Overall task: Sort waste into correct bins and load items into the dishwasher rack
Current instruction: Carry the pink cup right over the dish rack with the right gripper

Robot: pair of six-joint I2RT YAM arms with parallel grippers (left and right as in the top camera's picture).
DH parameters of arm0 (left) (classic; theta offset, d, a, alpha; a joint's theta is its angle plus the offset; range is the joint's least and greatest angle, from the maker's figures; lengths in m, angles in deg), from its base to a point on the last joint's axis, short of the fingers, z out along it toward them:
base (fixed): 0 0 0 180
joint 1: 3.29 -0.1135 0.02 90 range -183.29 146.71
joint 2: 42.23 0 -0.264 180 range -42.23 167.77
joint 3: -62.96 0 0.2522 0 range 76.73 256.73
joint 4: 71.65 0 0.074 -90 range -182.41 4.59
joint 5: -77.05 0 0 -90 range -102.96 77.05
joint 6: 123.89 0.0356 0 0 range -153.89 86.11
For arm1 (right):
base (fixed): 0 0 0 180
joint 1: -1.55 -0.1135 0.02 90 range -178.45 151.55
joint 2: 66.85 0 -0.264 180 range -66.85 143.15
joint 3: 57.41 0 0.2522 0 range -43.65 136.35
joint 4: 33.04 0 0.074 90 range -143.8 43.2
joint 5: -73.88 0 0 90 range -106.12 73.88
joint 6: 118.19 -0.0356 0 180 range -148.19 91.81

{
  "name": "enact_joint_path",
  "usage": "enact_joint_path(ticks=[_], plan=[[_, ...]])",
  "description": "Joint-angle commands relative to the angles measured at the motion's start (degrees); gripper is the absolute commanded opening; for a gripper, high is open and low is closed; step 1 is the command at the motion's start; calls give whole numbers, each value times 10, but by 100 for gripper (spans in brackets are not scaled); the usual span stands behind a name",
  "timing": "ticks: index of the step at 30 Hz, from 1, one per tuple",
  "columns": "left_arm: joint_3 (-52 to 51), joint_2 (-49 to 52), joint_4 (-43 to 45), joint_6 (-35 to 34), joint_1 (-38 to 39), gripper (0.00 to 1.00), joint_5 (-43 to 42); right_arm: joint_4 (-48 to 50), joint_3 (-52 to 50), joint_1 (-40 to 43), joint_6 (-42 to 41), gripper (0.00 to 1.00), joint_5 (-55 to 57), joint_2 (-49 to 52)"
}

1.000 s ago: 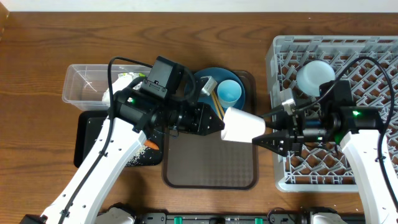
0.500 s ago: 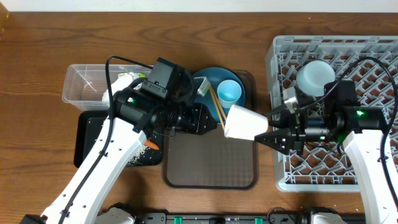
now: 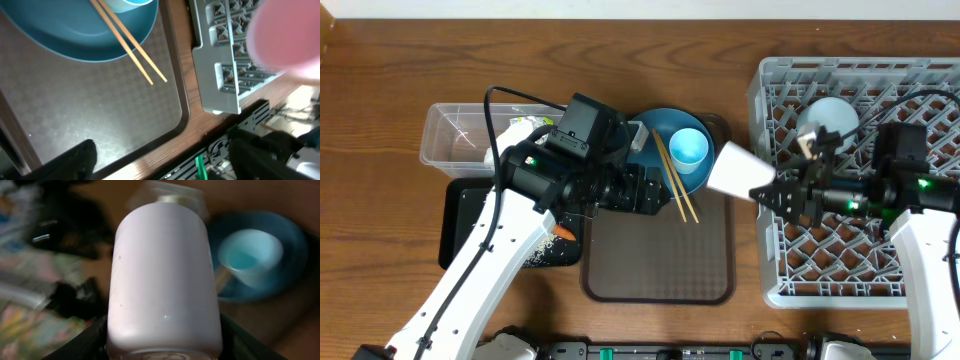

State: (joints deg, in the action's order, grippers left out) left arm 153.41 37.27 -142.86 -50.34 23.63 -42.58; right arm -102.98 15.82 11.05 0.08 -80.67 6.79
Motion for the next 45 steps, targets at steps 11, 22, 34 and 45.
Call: enact_joint_path(ticks=[11,22,34,45], plan=[[-1,3,-2,3,-1,95,8,38,24,32,-288,19,247,-21],[-1,3,-2,3,-1,96,8,-41,90,32,-338,16,452,-80],[-1,3,-2,3,-1,96,8,-101,91,32,-362,8,520,-84],[-1,3,-2,3,-1,96,8,-115,91,1,-375,7,528,-80]])
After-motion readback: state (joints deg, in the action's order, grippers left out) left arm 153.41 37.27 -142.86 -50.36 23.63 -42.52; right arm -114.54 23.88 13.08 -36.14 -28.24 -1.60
